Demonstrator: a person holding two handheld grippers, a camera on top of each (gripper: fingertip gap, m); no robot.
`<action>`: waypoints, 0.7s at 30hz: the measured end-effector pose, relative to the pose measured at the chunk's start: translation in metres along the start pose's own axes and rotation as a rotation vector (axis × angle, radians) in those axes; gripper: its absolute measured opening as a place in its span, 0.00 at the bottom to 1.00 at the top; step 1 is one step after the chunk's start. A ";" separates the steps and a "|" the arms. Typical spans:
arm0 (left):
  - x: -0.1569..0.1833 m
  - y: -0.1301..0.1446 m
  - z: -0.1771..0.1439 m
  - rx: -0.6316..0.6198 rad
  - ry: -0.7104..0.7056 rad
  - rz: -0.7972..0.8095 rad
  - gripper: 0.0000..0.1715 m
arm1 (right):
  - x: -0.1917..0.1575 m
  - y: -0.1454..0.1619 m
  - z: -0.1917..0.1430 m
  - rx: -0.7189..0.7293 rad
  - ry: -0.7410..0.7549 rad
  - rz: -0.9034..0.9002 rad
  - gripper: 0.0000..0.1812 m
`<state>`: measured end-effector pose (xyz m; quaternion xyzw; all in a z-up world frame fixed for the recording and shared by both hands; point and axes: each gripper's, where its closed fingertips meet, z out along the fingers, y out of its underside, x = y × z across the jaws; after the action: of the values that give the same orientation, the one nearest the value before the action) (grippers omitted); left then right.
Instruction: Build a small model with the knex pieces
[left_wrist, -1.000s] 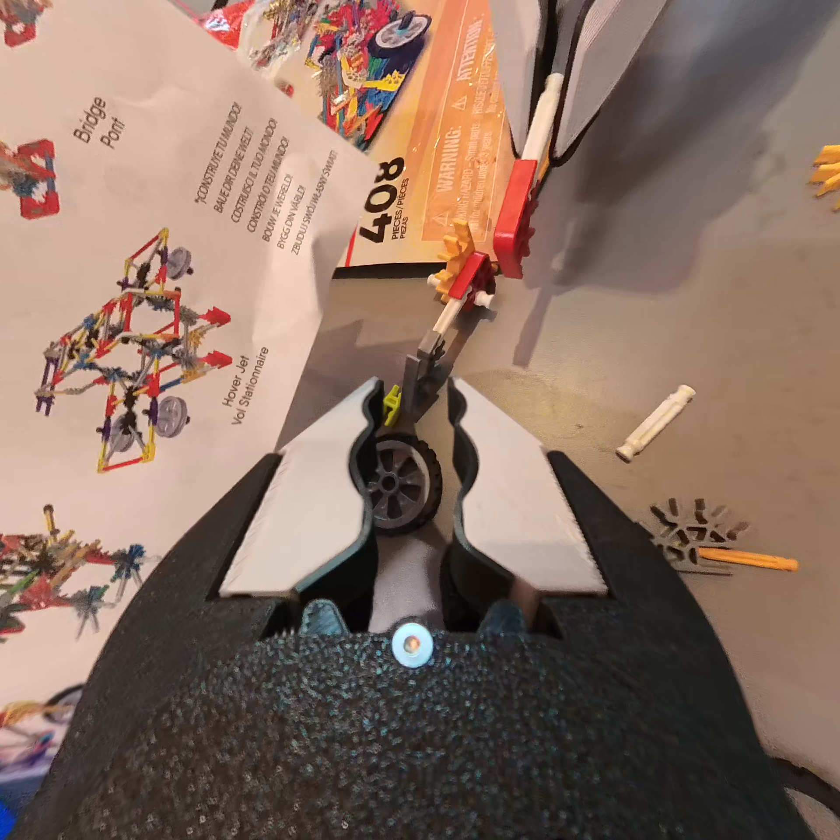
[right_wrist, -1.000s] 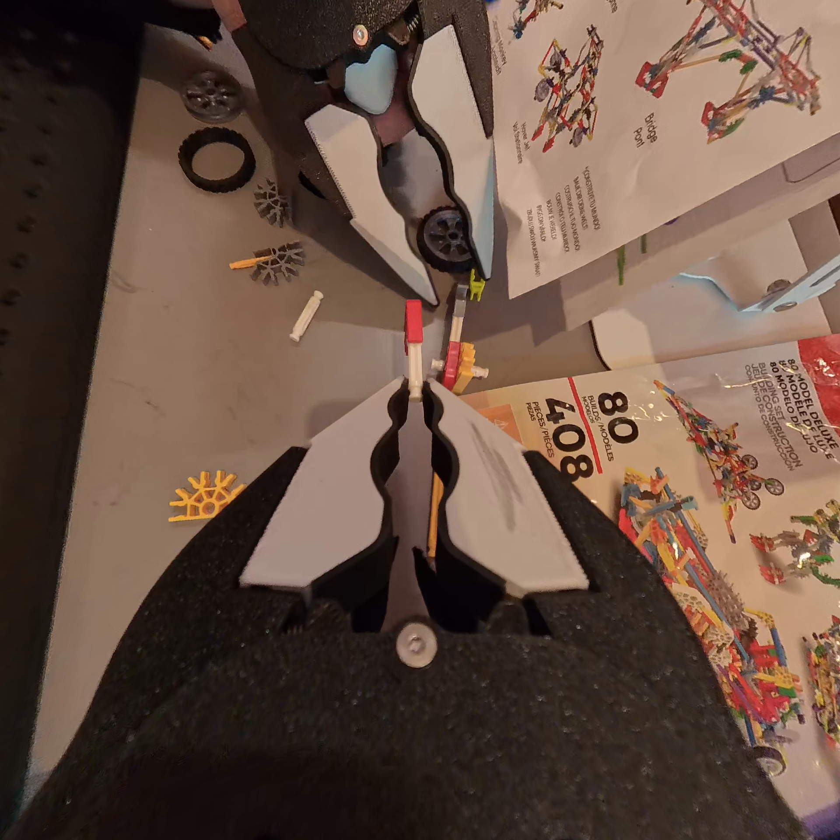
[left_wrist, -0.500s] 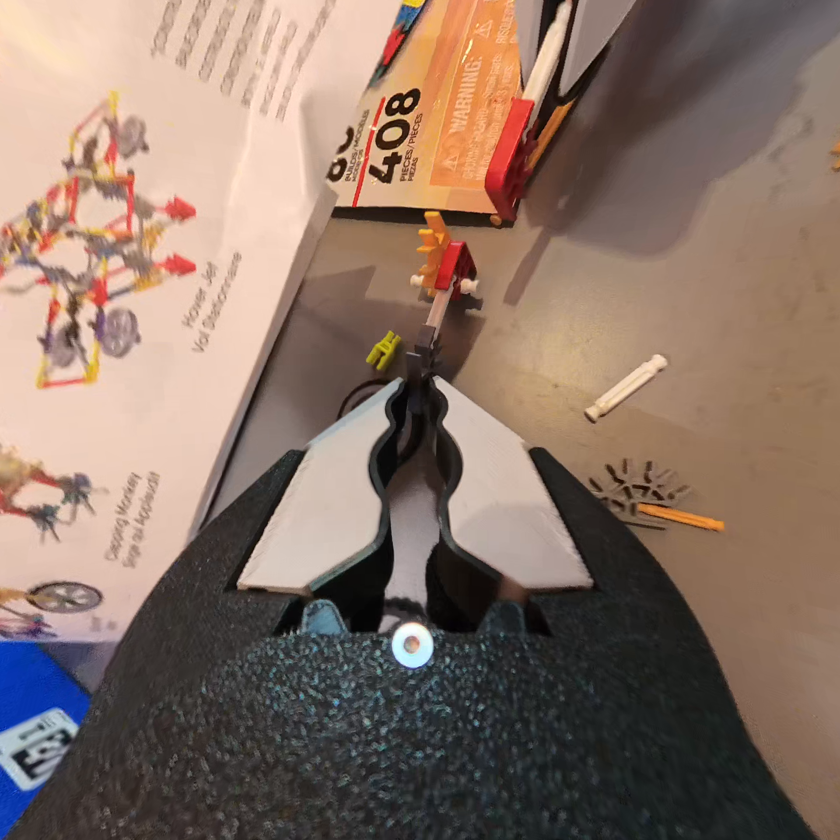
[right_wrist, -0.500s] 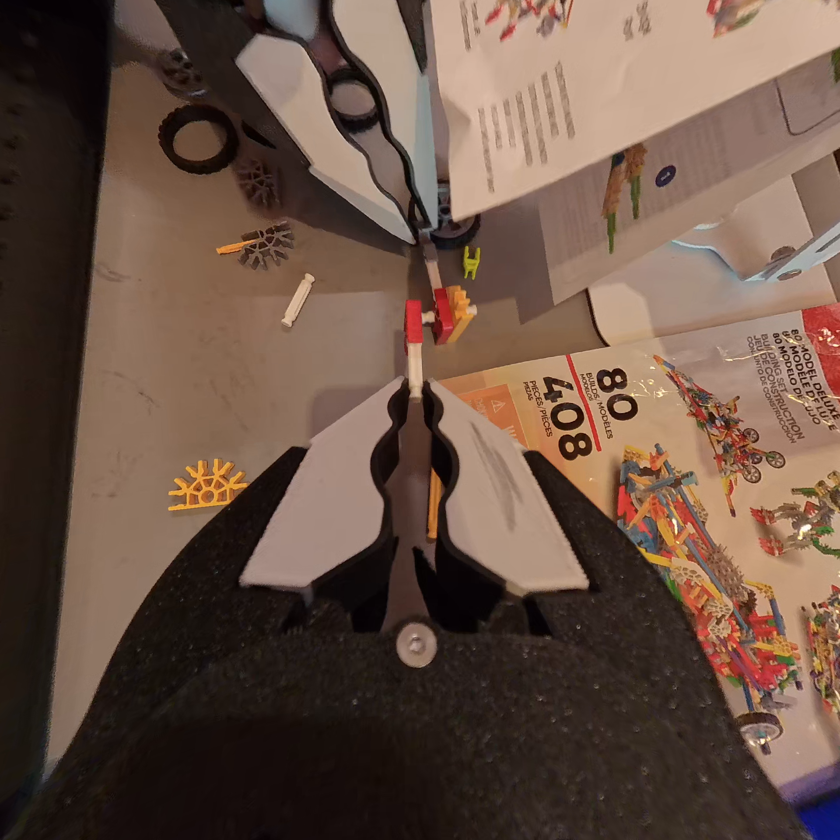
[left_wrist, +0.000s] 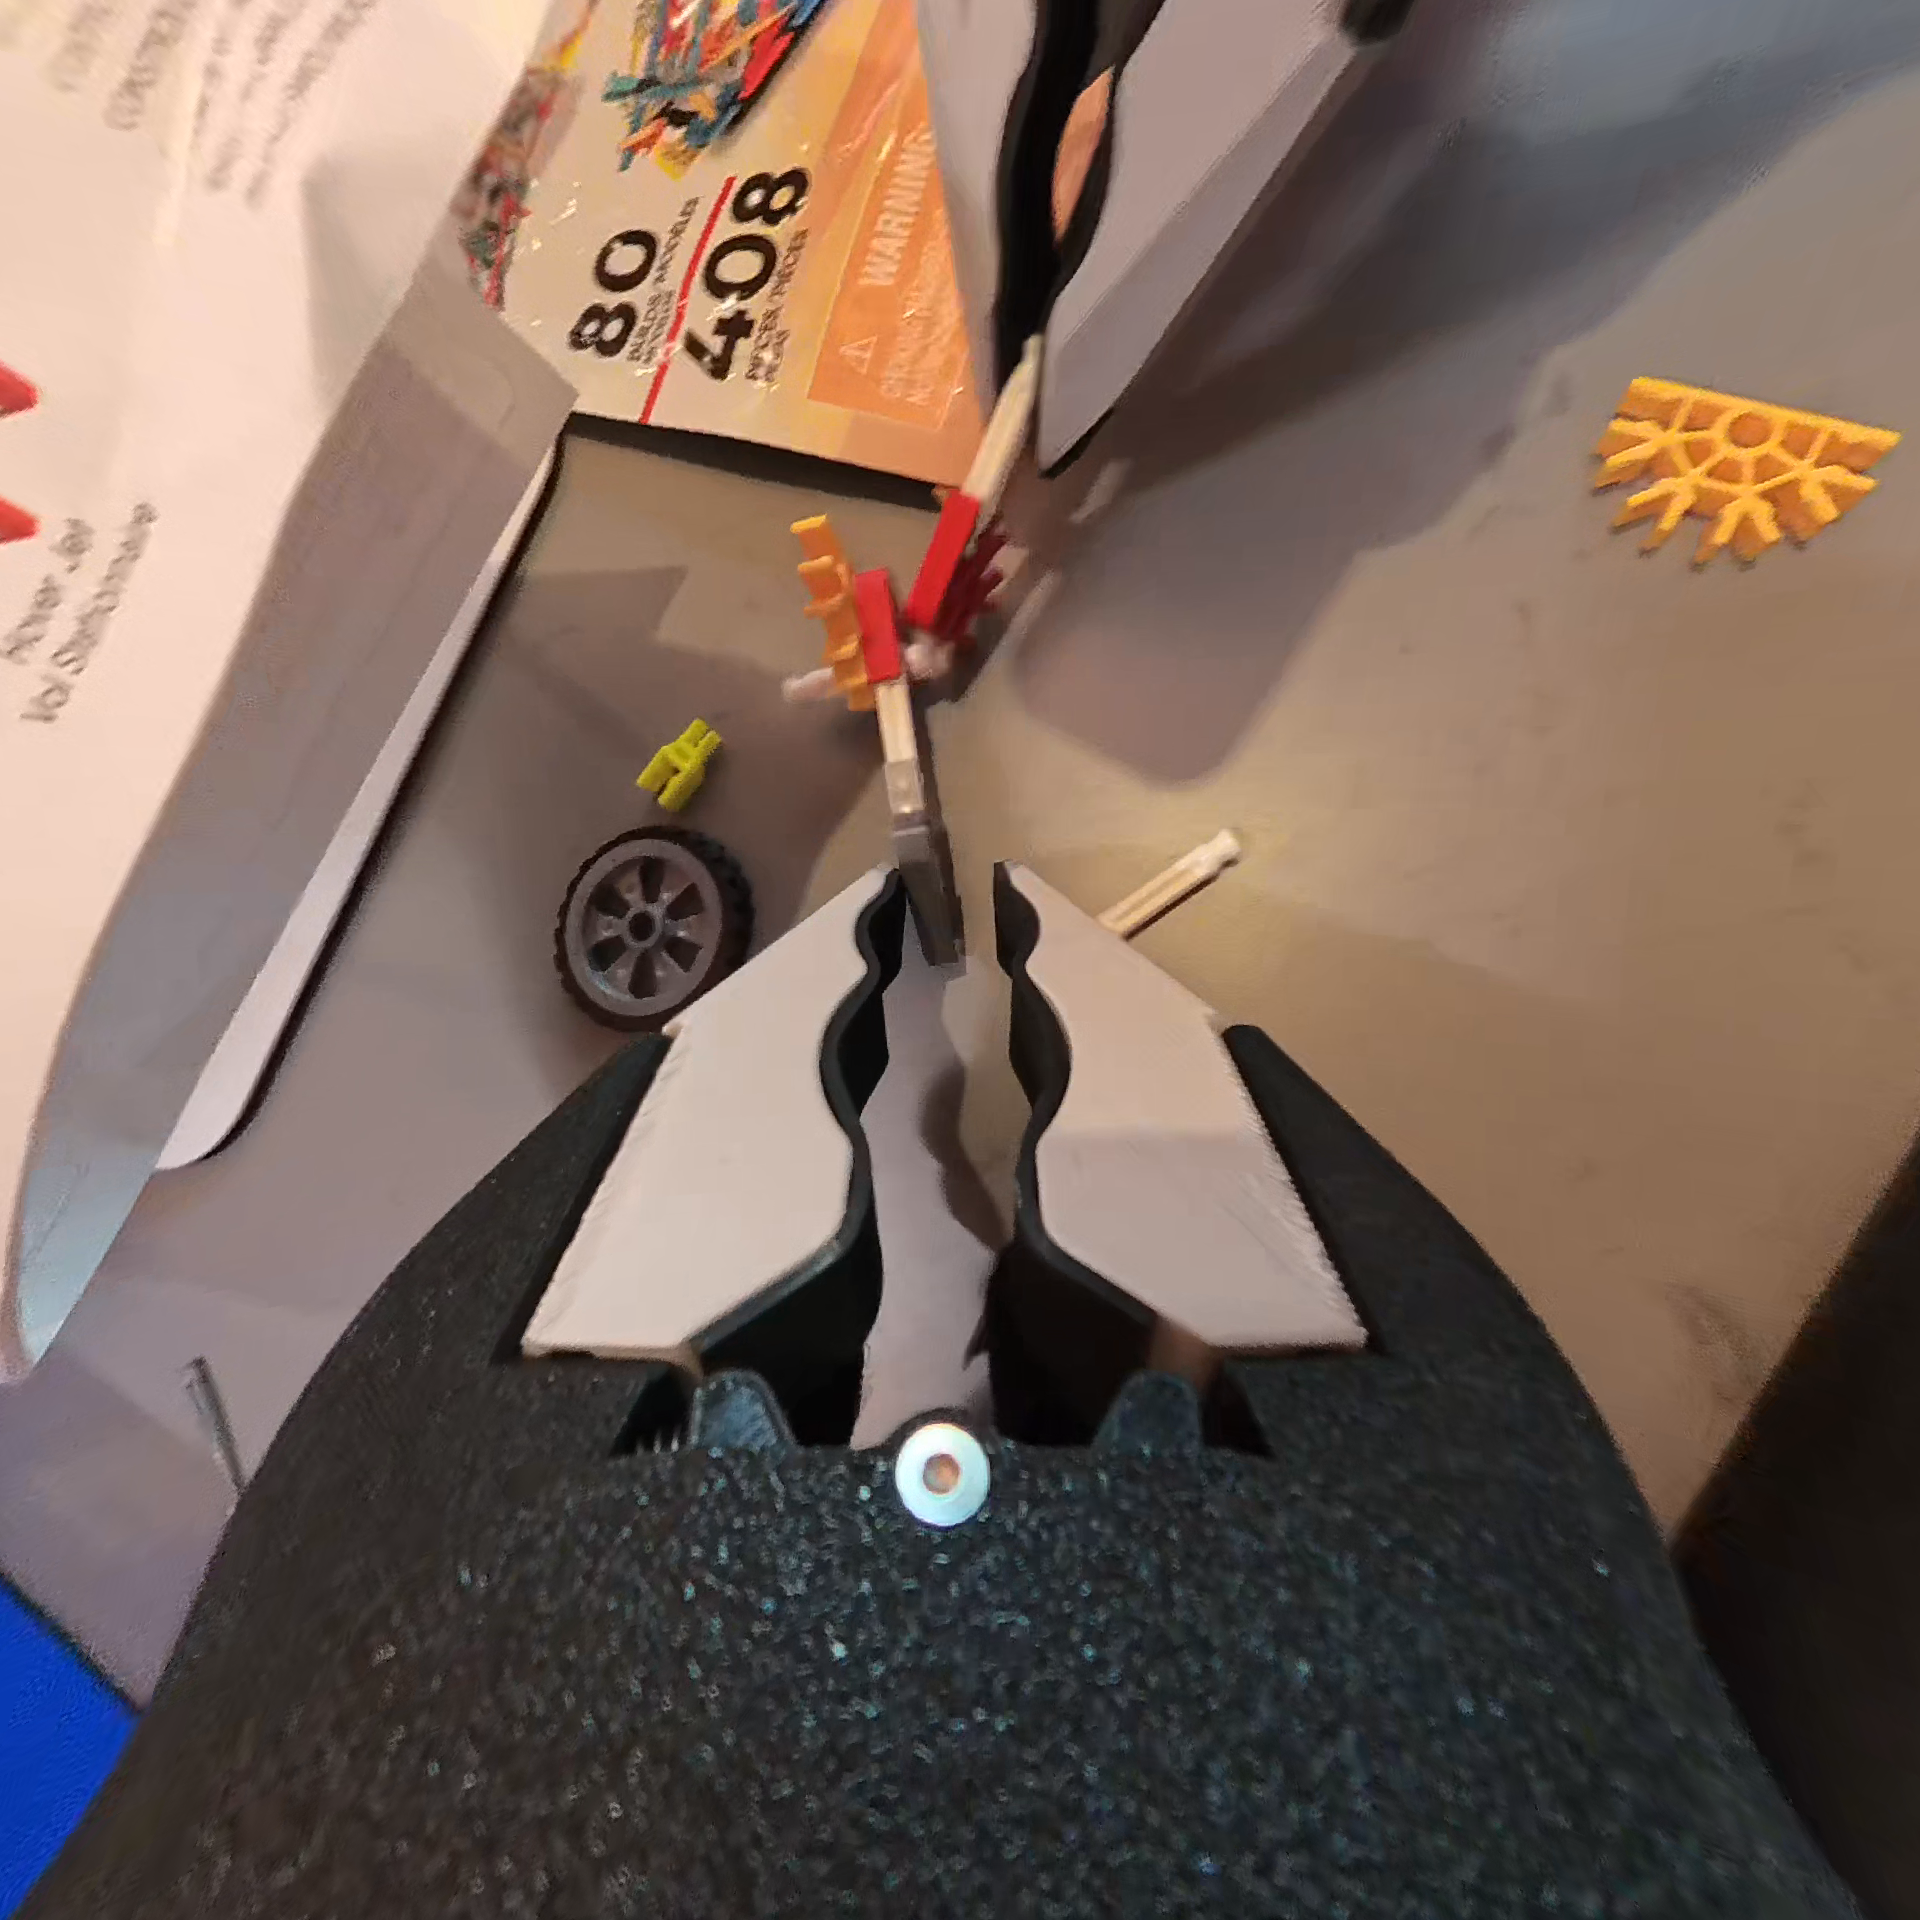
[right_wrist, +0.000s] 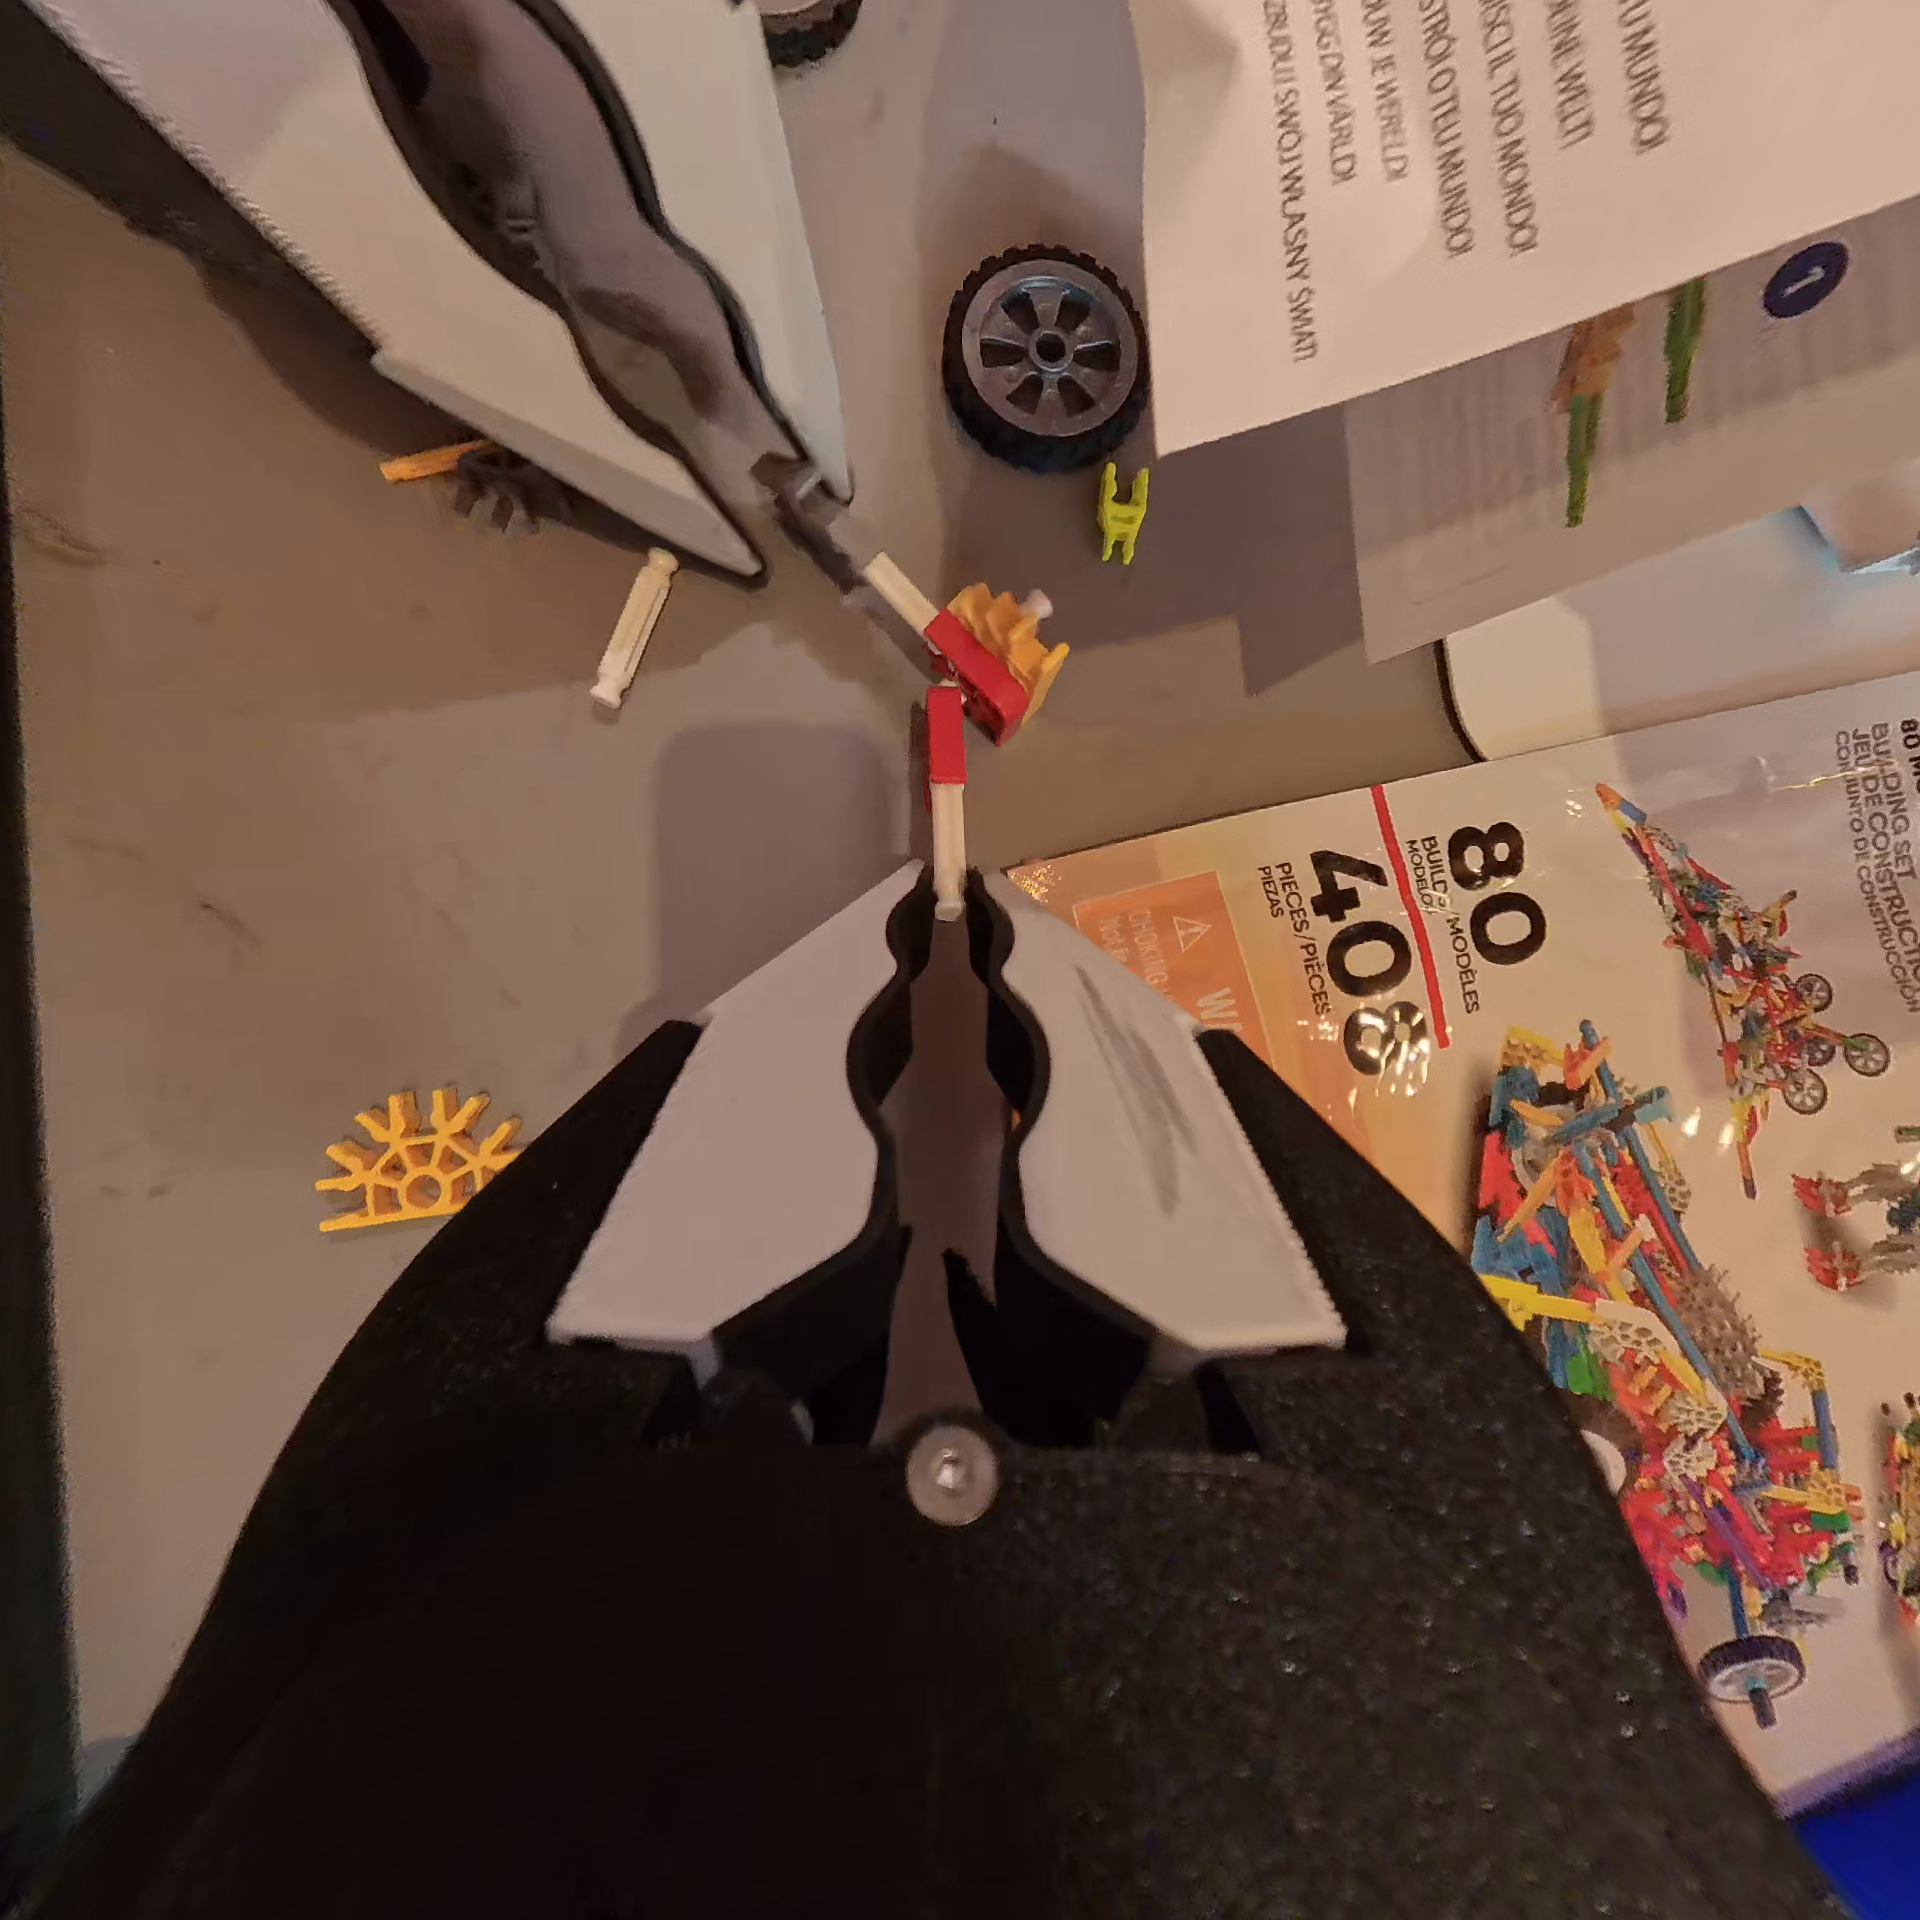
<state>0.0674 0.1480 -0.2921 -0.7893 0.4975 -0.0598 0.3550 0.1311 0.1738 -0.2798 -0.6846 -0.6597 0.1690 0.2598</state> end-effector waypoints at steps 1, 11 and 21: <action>0.004 -0.002 0.000 0.003 0.013 0.003 0.09 | 0.001 -0.001 0.001 0.001 0.006 0.000 0.03; 0.024 -0.017 0.001 0.065 0.071 0.092 0.18 | 0.002 0.001 0.003 0.011 0.007 0.008 0.03; 0.003 -0.034 -0.018 0.197 0.017 0.039 0.18 | 0.001 -0.015 -0.020 0.126 0.004 -0.021 0.03</action>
<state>0.0858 0.1453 -0.2580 -0.7402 0.5073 -0.1081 0.4279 0.1301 0.1720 -0.2551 -0.6605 -0.6543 0.2059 0.3054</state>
